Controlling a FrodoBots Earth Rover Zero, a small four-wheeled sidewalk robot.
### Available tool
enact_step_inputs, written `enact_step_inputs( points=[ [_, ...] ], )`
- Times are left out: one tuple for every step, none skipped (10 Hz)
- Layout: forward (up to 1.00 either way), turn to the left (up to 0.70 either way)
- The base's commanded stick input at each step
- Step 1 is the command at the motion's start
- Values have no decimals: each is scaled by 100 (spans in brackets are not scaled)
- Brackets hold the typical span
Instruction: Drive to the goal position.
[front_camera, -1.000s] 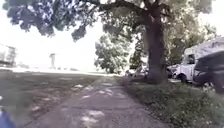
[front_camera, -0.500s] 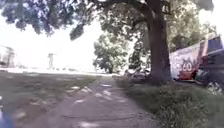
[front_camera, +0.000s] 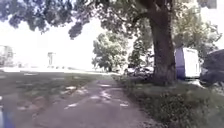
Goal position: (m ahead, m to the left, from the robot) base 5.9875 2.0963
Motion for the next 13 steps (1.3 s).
enact_step_inputs(
  points=[
    [70,0],
    [70,0],
    [70,35],
    [70,35],
    [70,12],
    [70,0],
    [70,0],
    [70,0],
    [70,0],
    [70,0],
    [70,0],
    [70,0],
    [70,0]
  ],
)
